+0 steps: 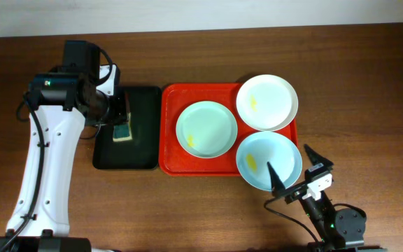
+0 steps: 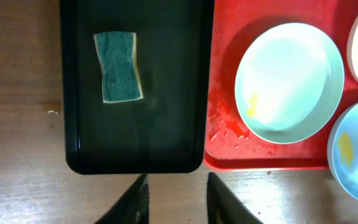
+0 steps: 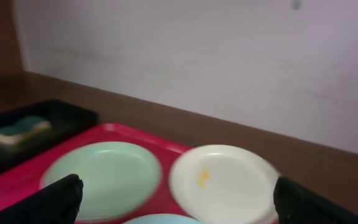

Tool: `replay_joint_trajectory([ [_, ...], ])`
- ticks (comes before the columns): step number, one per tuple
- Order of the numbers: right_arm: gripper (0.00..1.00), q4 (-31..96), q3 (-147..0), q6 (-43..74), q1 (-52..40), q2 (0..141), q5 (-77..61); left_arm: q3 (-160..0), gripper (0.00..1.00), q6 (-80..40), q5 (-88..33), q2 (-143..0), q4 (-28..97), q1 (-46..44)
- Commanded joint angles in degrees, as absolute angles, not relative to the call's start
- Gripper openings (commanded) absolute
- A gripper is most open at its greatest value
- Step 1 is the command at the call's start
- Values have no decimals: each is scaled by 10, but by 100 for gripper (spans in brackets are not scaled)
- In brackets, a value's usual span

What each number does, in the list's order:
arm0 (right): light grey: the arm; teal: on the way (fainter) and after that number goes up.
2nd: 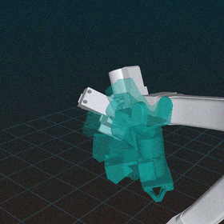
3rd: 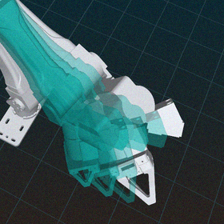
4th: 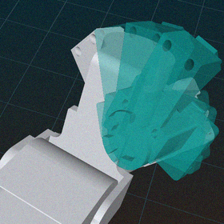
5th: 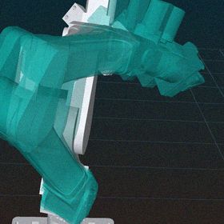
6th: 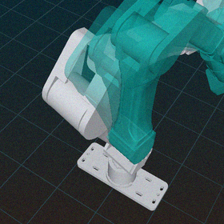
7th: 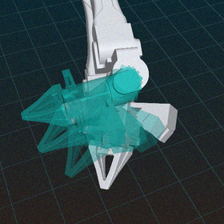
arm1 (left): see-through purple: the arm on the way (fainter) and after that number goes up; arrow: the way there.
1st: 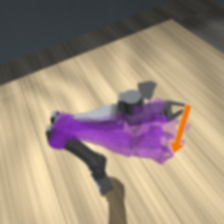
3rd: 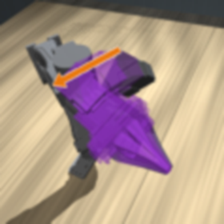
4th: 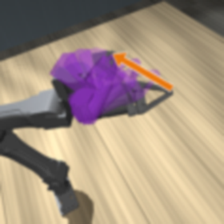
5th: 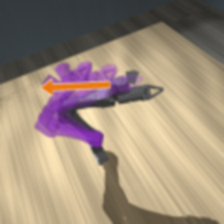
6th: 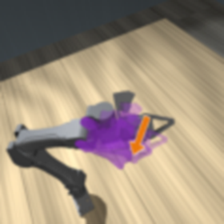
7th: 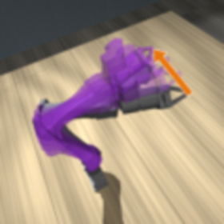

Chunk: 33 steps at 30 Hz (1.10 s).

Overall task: Clean dirty plates on tray and stack at the side
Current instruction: 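Move the right gripper to the light-green plate's rim on the red tray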

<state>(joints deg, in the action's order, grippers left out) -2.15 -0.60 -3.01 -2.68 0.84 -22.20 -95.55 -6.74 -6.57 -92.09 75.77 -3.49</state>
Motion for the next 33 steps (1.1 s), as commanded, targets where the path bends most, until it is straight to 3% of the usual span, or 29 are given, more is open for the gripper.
replay_joint_trajectory([
  [1,99,-11,-9,53,-30,7,-270,-964,16,-66,-62,-924,762,-37],
  [3,99,12,-32,63,-30,7,-270,-964,2,-66,-62,-924,762,-38],
  [4,99,28,-51,63,-30,8,-269,-964,0,-66,-62,-924,763,-37],
  [10,98,190,-245,62,-30,107,-228,-964,0,-66,-62,-924,771,-37],
  [16,98,363,-481,63,-30,338,-228,-964,0,-66,-62,-924,770,-37],
  [21,98,595,-713,63,-30,598,-238,-964,0,-66,-62,-924,770,-37],
  [27,100,616,-751,68,-30,751,-336,-964,2,-66,-62,-924,770,-37],
  [28,73,613,-751,68,-30,775,-346,-964,3,-66,-62,-924,771,-37],
  [29,56,613,-751,73,-31,794,-343,-964,3,-66,-62,-924,771,-37],
  [30,48,614,-751,84,-34,813,-338,-964,3,-66,-62,-924,771,-37],
  [33,47,602,-751,126,-67,879,-336,-961,4,-66,-62,-924,770,-37],
])
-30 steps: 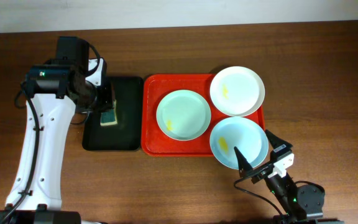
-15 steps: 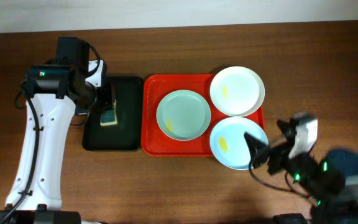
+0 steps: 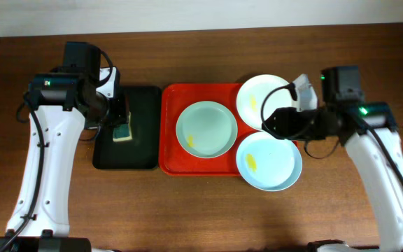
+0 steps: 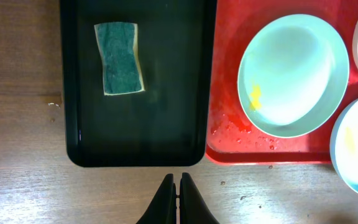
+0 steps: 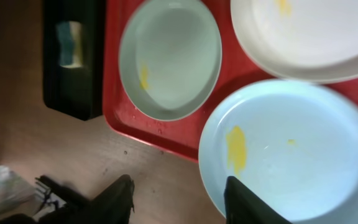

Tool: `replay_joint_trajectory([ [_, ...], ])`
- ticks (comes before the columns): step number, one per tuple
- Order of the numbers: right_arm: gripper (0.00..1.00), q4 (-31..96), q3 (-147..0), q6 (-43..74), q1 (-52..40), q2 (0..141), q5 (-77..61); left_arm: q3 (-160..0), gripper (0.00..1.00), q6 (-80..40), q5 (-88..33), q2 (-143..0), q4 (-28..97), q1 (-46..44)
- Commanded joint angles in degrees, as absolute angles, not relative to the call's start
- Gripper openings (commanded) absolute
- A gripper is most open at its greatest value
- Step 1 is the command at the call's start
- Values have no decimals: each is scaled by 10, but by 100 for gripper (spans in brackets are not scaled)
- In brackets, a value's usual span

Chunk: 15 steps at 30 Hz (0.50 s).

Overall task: Clean dirty plates on tray and stack at the side
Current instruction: 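Move the right gripper to the light-green plate's rim on the red tray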

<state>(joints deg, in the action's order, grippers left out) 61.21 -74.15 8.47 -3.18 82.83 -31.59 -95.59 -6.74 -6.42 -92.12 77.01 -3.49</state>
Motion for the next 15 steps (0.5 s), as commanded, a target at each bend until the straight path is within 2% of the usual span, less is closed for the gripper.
replay_joint_trajectory([
  [1,47,592,-751,126,-79,894,-329,-959,4,-66,-62,-924,768,-37],
  [4,46,556,-751,165,-124,946,-208,-945,6,-66,-62,-924,759,-37],
  [6,49,537,-751,190,-142,971,-143,-930,8,-66,-62,-924,749,-37],
  [10,50,466,-751,192,-163,1014,-100,-893,8,-66,-62,-924,721,-37],
  [15,32,409,-751,192,-166,1054,-94,-867,11,-66,-62,-924,688,-37],
])
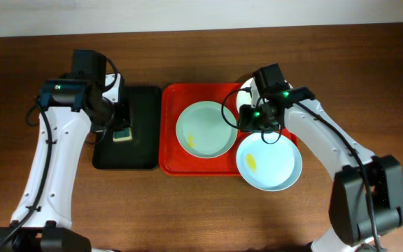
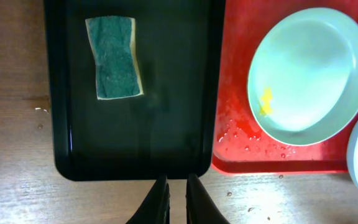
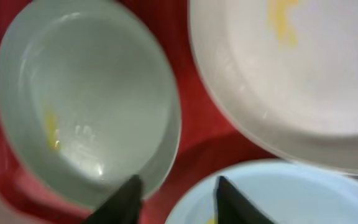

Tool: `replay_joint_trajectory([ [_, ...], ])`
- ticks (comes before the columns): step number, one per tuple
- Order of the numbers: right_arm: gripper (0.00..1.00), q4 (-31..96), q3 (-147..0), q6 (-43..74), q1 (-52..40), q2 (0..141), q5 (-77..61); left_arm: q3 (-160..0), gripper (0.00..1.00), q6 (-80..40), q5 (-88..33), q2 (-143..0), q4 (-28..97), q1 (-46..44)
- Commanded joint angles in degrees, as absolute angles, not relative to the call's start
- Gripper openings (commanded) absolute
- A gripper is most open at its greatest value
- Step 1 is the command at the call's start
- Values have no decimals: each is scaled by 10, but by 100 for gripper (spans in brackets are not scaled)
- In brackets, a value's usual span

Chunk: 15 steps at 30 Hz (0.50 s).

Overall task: Clean dirty plates on tray and stack at the side
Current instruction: 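Move the right gripper to the light-green plate's rim on the red tray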

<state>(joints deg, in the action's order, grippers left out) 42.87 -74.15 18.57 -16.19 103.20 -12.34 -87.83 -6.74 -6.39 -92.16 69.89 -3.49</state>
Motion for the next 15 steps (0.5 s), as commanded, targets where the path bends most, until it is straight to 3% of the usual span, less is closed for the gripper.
replay_joint_trajectory([
  [1,31,401,-751,192,-166,1059,-94,-865,11,-66,-62,-924,683,-37],
  [8,25,369,-751,167,-174,1088,-94,-864,18,-66,-62,-924,675,-37],
  [15,26,353,-751,163,-200,1096,-38,-864,20,-66,-62,-924,675,-37],
])
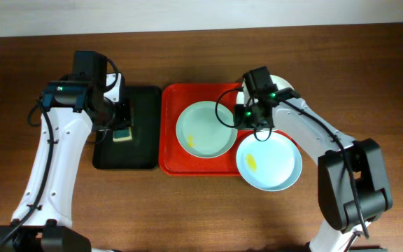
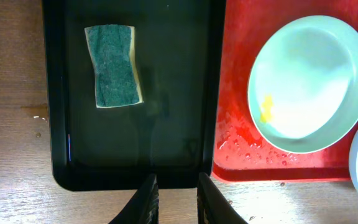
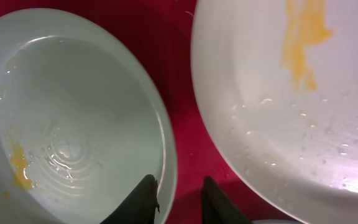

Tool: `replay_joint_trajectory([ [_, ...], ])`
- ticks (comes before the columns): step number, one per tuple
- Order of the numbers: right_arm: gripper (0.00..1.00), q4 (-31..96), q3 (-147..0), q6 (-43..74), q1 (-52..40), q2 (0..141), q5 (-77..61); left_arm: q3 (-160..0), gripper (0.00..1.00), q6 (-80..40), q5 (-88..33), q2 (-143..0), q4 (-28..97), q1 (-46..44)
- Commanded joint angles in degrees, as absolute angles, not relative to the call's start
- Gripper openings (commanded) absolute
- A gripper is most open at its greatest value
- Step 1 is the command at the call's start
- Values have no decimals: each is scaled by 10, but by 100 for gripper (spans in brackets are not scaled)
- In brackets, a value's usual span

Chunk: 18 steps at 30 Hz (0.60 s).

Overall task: Clean dirty plates on tray and stack at the side
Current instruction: 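Move the right gripper to the light-green plate's rim on the red tray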

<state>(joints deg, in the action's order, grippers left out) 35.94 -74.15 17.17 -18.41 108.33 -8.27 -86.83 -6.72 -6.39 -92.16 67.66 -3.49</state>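
Three dirty plates lie on the red tray (image 1: 170,150). They are a green plate (image 1: 206,129) with a yellow smear, a white plate (image 3: 291,106) with a yellow smear, and a blue plate (image 1: 269,161). My right gripper (image 3: 179,200) is open and straddles the green plate's right rim: one finger is inside the plate, the other over the tray. A green-and-yellow sponge (image 2: 114,74) lies in the black tray (image 2: 173,93). My left gripper (image 2: 176,202) hangs open over that tray's near edge, holding nothing.
The black tray sits directly left of the red tray on the brown wooden table (image 1: 369,70). The right arm (image 1: 306,129) crosses over the white plate and part of the blue one. Water droplets dot the red tray beside the green plate.
My right gripper has come closer to the green plate's right rim, and its jaws are narrower. The fingers of my left gripper stand wider apart.
At first the right arm sat at the table's near edge with jaws wide, and my left gripper was open above the black tray. Then the right arm was over the plates and the left gripper was shut. Later the right gripper was between the green and white plates. Now it straddles the green rim.
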Motion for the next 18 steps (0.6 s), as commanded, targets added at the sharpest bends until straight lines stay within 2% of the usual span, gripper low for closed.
replay_joint_trajectory([
  [1,26,350,-751,163,-203,1097,-38,-864,20,-66,-62,-924,675,-37],
  [10,26,346,-748,163,-211,1101,-8,-864,21,-66,-62,-924,675,-37],
  [13,20,347,-748,164,-211,1101,-8,-864,22,-66,-62,-924,675,-37],
  [18,20,331,-735,163,-219,1101,-8,-864,23,-66,-62,-924,675,-37],
])
